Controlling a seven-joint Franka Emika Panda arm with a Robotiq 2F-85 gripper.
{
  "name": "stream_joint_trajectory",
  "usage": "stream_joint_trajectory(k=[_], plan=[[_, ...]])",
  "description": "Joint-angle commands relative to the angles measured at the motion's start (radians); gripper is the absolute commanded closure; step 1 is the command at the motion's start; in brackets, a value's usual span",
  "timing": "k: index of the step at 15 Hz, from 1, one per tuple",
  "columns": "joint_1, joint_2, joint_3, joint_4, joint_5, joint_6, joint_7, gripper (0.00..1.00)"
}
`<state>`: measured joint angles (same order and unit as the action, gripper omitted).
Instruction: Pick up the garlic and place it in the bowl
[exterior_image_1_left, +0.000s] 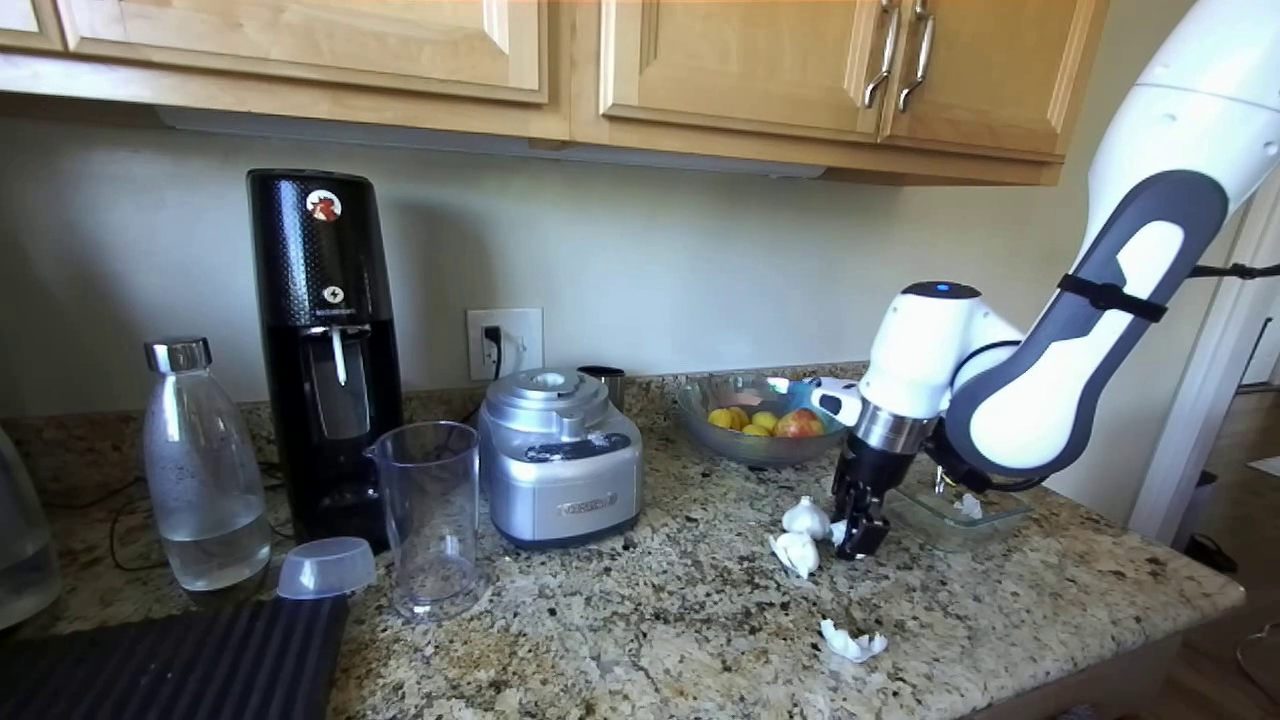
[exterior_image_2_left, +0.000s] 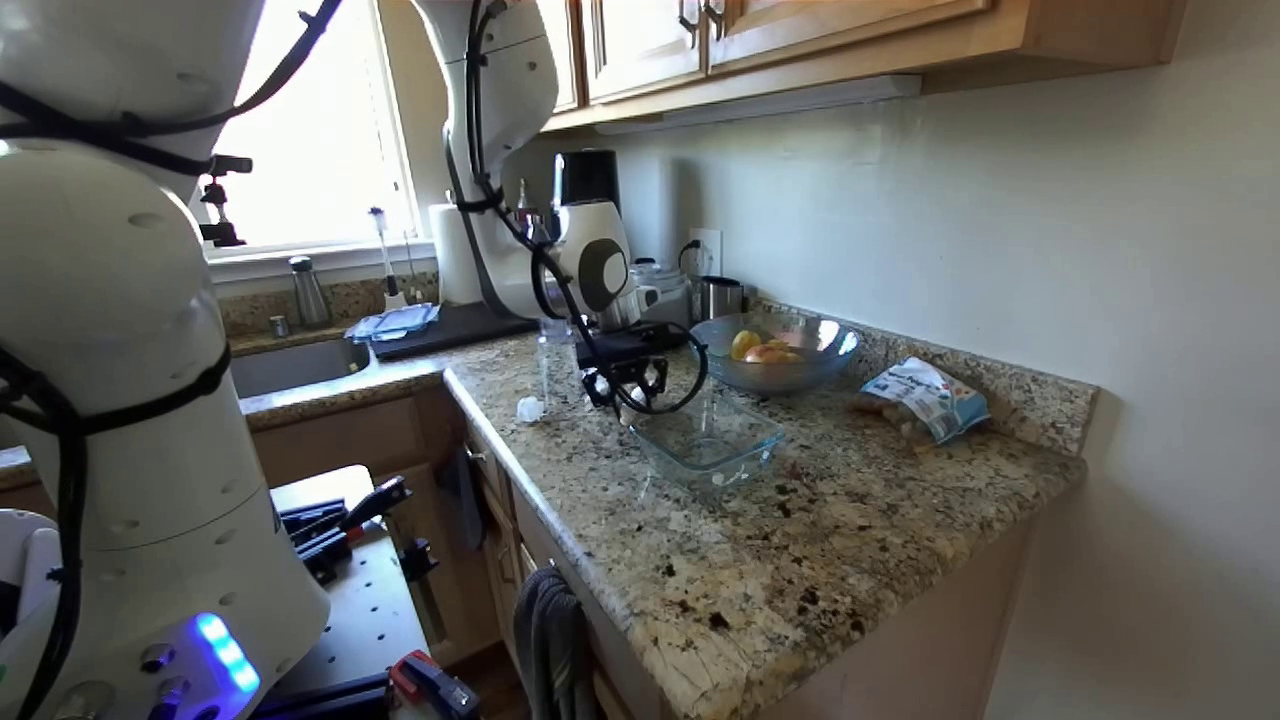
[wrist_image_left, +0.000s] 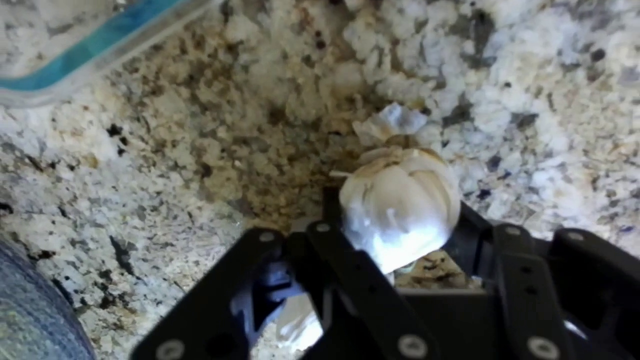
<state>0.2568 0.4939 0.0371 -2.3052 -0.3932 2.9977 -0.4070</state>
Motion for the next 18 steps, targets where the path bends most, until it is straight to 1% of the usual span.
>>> stream_joint_trajectory(k=[1, 2, 3, 5, 8, 11, 13, 16, 18], plan=[[0.04, -0.14, -0.029, -0.096, -0.038, -0.042, 0.082, 0.77], [0.038, -0.167, -0.025, -0.113, -0.04, -0.046, 0.089, 0.79], [0.058, -0.194, -0.04, -0.128, -0.026, -0.048, 0.089, 0.79], [0.042, -0.249, -0.02, -0.157, -0.012, -0.073, 0.082, 0.79], [0.065, -0.337, -0.075, -0.185, -0.057, -0.127, 0.148, 0.79], [0.064, -0.392, -0.135, -0.195, -0.137, -0.169, 0.227, 0.79], [0.051, -0.403, -0.173, -0.194, -0.192, -0.176, 0.291, 0.79], [0.043, -0.382, -0.229, -0.192, -0.267, -0.147, 0.385, 0.79], [0.039, -0.356, -0.254, -0.192, -0.278, -0.135, 0.425, 0.79]])
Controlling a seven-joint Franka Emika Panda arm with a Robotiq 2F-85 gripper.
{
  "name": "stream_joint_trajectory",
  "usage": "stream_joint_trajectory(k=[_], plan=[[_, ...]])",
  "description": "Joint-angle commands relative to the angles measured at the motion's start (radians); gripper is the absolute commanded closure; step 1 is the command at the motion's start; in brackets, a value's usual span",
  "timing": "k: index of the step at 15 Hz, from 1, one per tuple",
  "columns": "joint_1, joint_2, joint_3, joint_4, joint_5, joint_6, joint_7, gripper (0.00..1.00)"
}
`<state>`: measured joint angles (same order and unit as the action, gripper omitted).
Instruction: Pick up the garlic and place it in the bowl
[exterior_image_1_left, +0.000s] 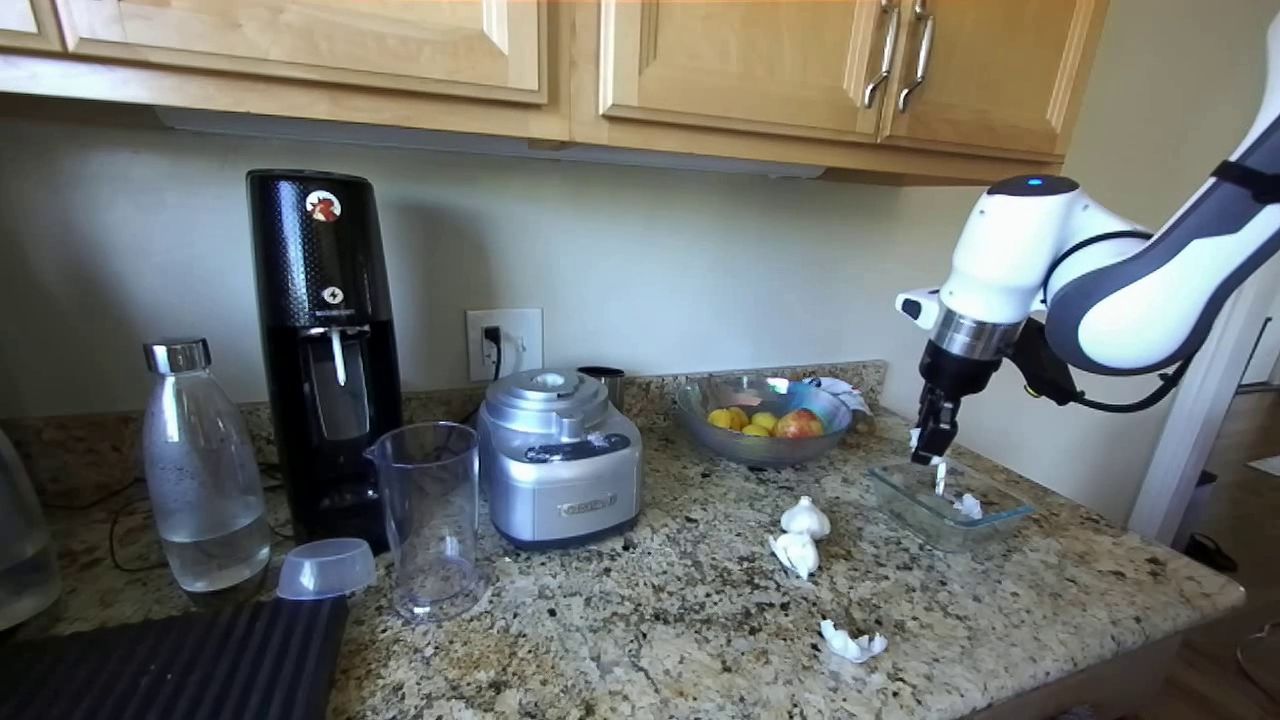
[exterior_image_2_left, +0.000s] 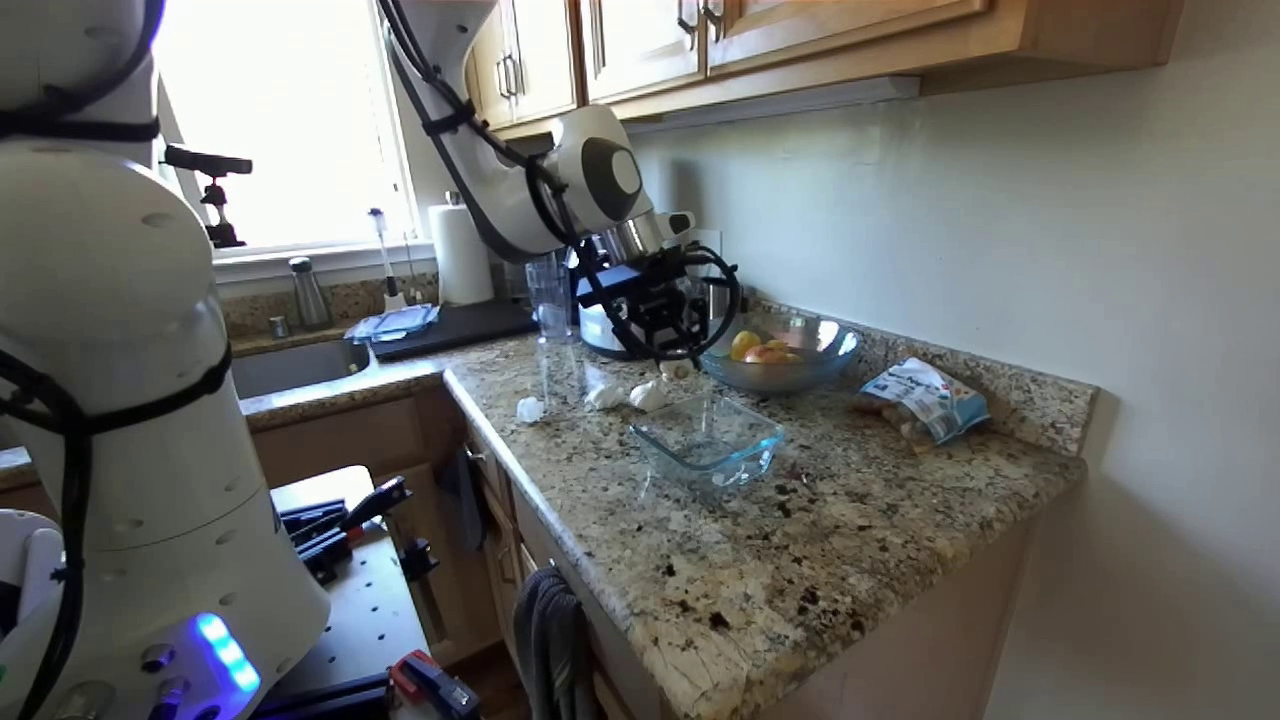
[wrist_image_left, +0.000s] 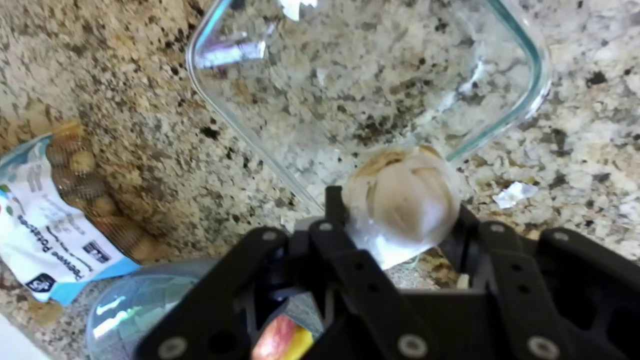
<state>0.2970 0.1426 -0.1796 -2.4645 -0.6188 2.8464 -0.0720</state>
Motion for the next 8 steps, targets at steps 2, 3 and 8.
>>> stream_joint_trajectory(k=[2, 3, 8], plan=[[-0.001, 0.024, -0.057, -0.038, -0.055, 0.034, 0.13, 0.79], [-0.002, 0.04, -0.063, -0.042, -0.047, 0.043, 0.139, 0.79], [0.012, 0.156, -0.112, -0.031, -0.101, 0.175, 0.232, 0.79]])
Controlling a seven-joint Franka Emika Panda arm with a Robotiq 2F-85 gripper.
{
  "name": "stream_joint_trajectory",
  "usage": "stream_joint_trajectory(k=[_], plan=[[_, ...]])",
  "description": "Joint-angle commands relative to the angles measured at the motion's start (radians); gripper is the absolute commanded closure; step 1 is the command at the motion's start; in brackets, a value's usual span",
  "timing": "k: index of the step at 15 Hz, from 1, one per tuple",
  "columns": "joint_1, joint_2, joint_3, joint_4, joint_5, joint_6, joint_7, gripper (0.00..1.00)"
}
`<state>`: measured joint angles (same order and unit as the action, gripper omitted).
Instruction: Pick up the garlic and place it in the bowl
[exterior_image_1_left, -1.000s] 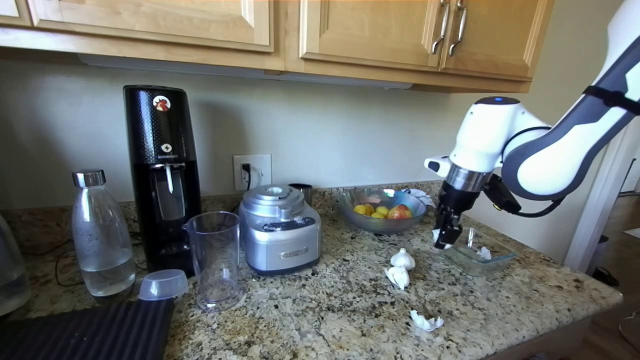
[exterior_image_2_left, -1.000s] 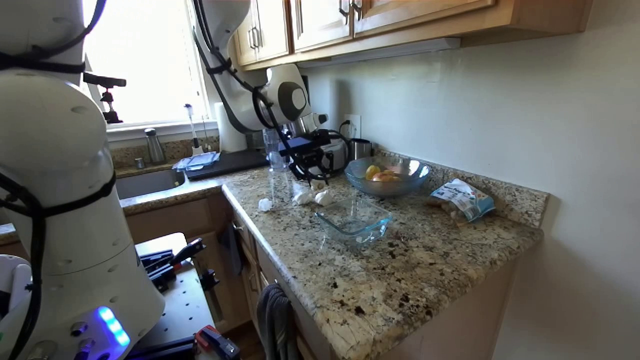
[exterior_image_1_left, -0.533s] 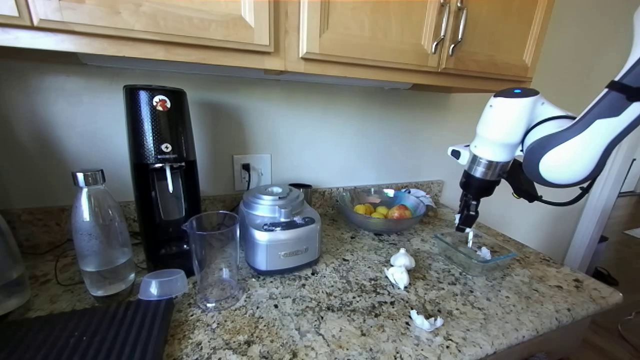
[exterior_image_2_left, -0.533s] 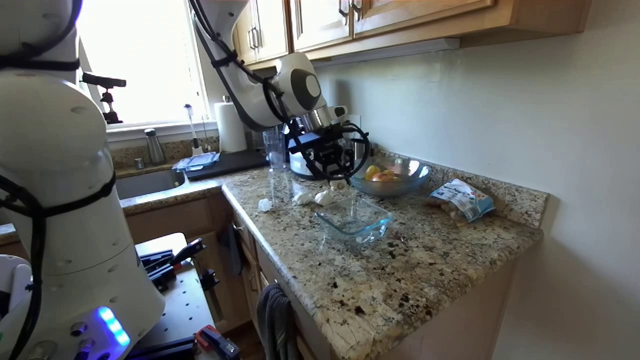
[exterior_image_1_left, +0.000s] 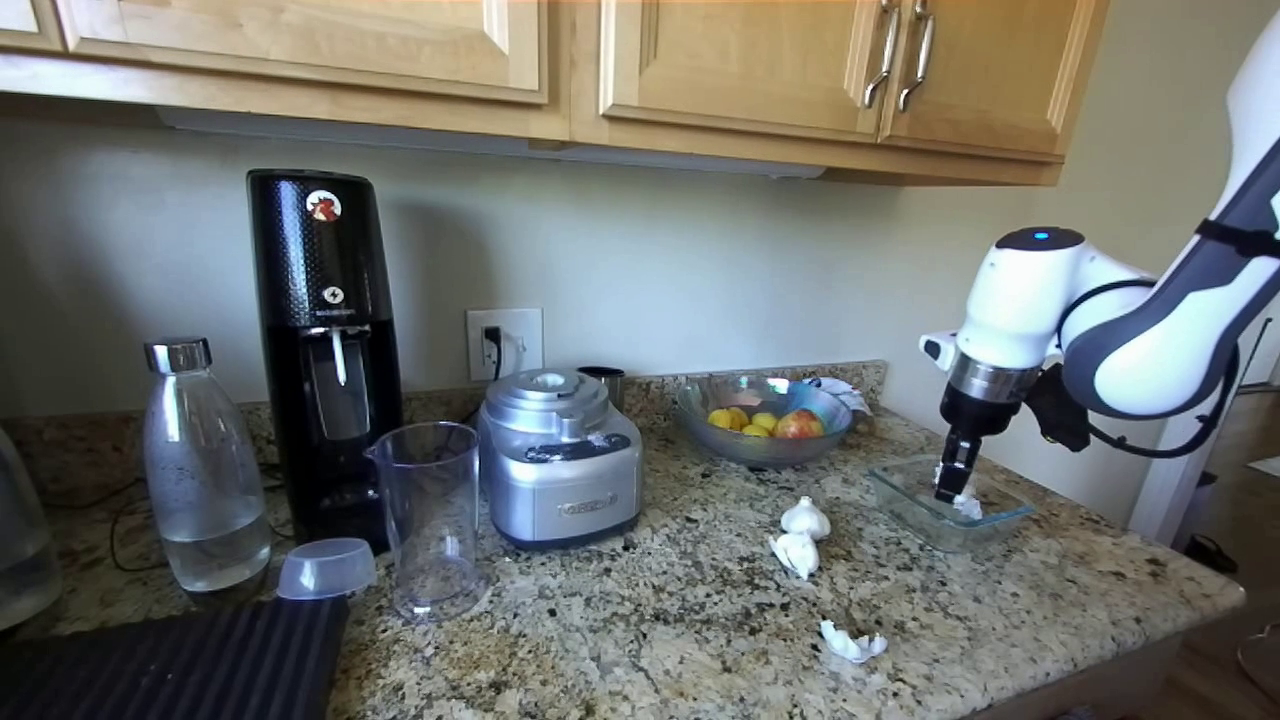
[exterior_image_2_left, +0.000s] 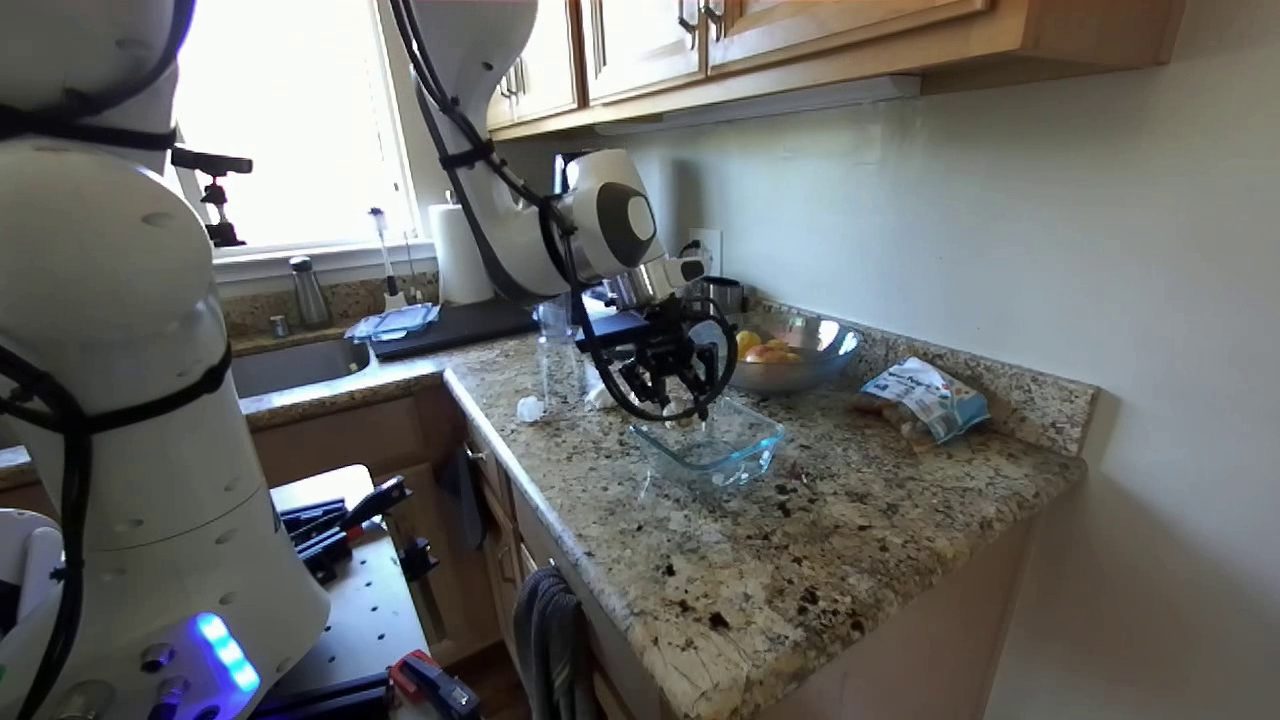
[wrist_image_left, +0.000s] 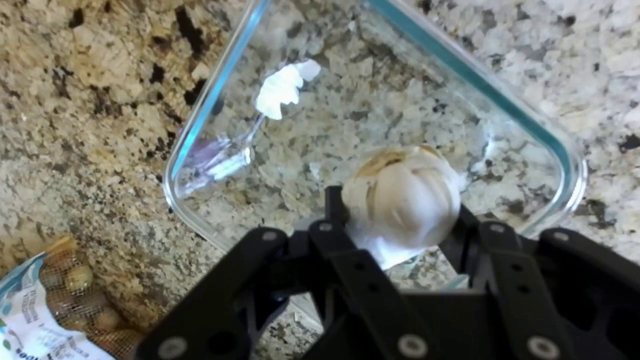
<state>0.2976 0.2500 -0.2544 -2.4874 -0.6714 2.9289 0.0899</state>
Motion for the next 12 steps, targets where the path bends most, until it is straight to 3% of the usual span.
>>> stream_joint_trajectory(k=[1, 2, 3, 5, 8, 10, 12], plan=[[0.02, 0.066, -0.05, -0.004, -0.059, 0.12, 0.085, 0.79], [0.033, 0.079, -0.068, 0.0, -0.068, 0.138, 0.101, 0.67], [0.048, 0.081, -0.083, -0.001, -0.074, 0.143, 0.114, 0.29], [0.098, 0.064, -0.132, -0.005, -0.109, 0.129, 0.15, 0.28], [0.189, -0.002, -0.213, -0.021, -0.19, 0.09, 0.217, 0.09], [0.21, -0.058, -0.214, -0.049, -0.198, 0.078, 0.223, 0.0], [0.219, -0.119, -0.193, -0.076, -0.189, 0.076, 0.207, 0.0]])
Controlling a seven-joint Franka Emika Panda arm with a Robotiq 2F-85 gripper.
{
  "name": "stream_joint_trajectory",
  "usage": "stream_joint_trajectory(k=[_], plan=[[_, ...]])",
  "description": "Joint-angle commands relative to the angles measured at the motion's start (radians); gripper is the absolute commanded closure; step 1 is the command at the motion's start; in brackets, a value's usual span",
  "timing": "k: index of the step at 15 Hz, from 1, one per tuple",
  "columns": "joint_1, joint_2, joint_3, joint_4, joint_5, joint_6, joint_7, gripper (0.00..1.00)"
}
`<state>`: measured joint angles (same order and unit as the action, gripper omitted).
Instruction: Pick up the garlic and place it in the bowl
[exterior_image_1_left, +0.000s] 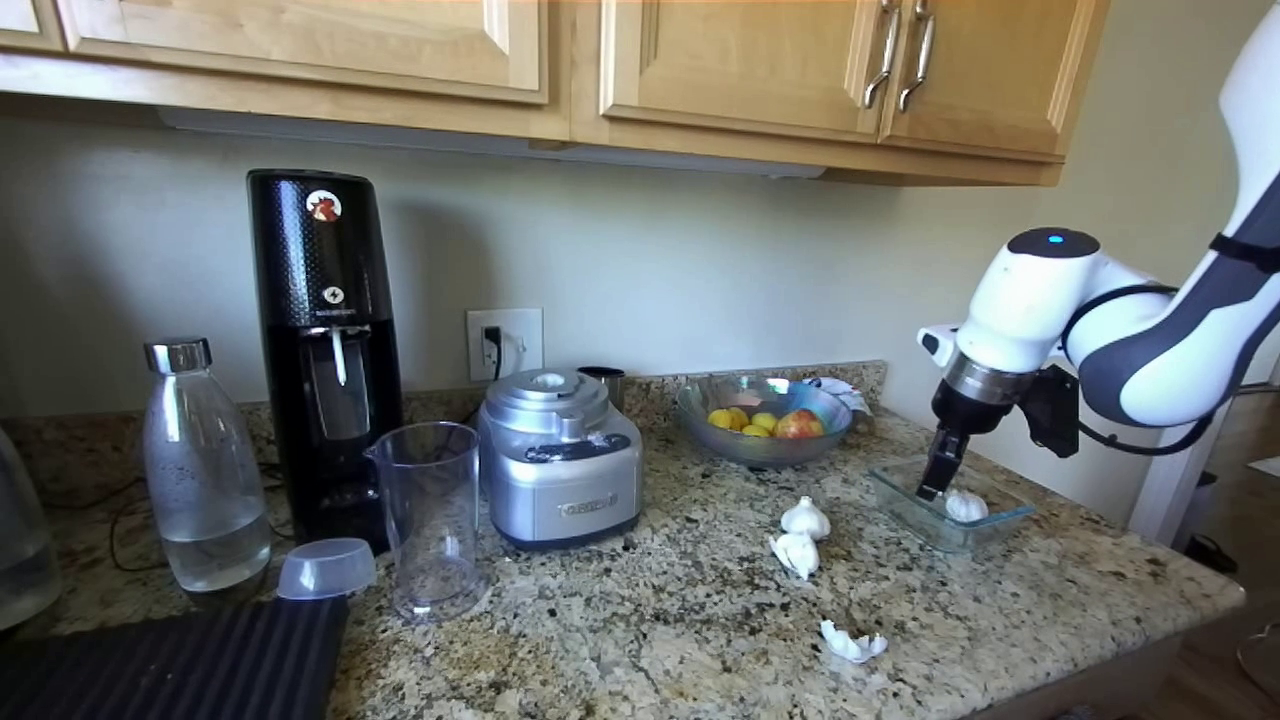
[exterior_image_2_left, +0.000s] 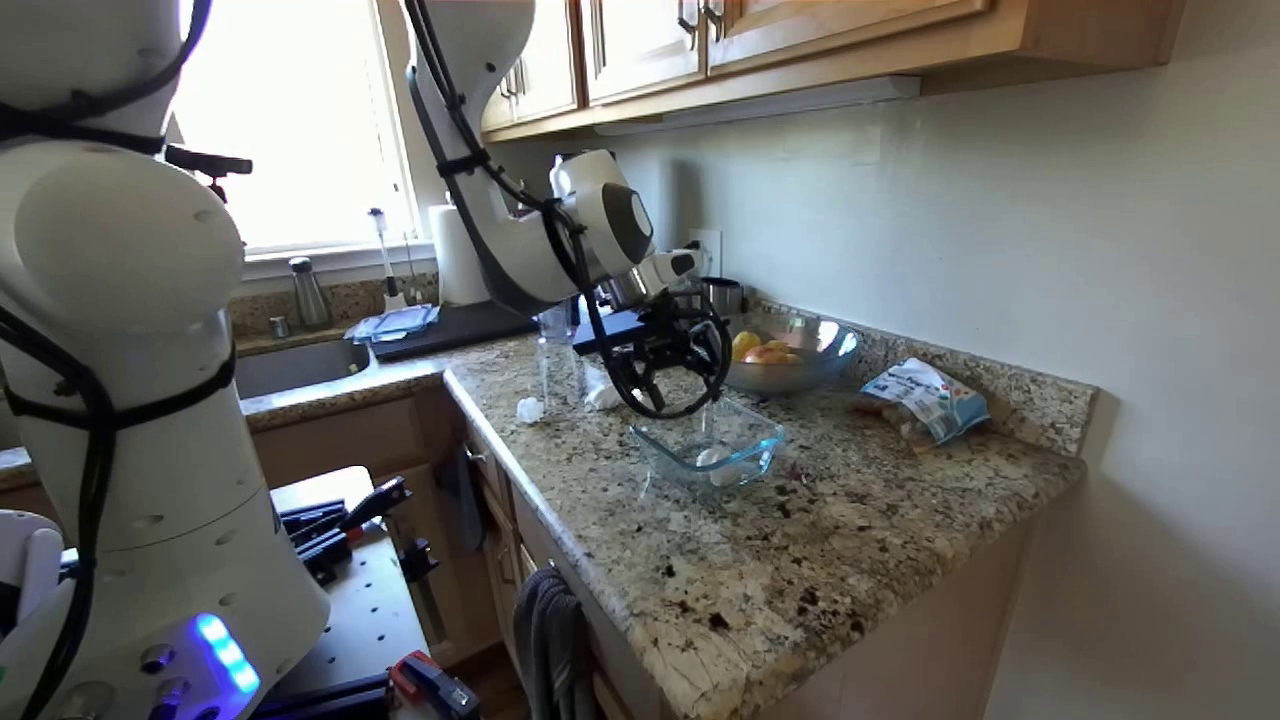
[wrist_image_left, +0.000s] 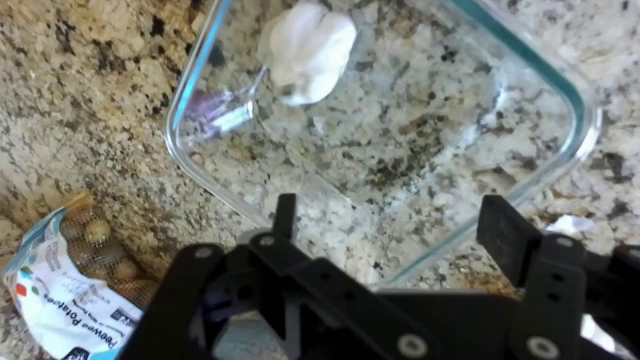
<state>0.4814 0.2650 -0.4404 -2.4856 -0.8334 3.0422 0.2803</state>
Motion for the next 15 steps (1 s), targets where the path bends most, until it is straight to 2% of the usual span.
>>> stream_joint_trajectory(k=[1, 3, 6, 10, 13, 14, 15], plan=[[0.035, -0.159, 0.009, -0.09, -0.015, -0.039, -0.003, 0.0], [0.043, -0.197, 0.04, -0.099, 0.001, -0.049, -0.018, 0.0], [0.04, -0.189, 0.117, -0.096, 0.069, -0.016, -0.074, 0.0], [0.009, -0.089, 0.253, -0.05, 0.214, 0.027, -0.276, 0.0], [-0.036, -0.008, 0.351, 0.0, 0.306, 0.005, -0.456, 0.0], [-0.113, 0.021, 0.432, 0.027, 0.302, -0.015, -0.496, 0.0], [-0.133, 0.047, 0.456, 0.051, 0.312, -0.03, -0.543, 0.0]])
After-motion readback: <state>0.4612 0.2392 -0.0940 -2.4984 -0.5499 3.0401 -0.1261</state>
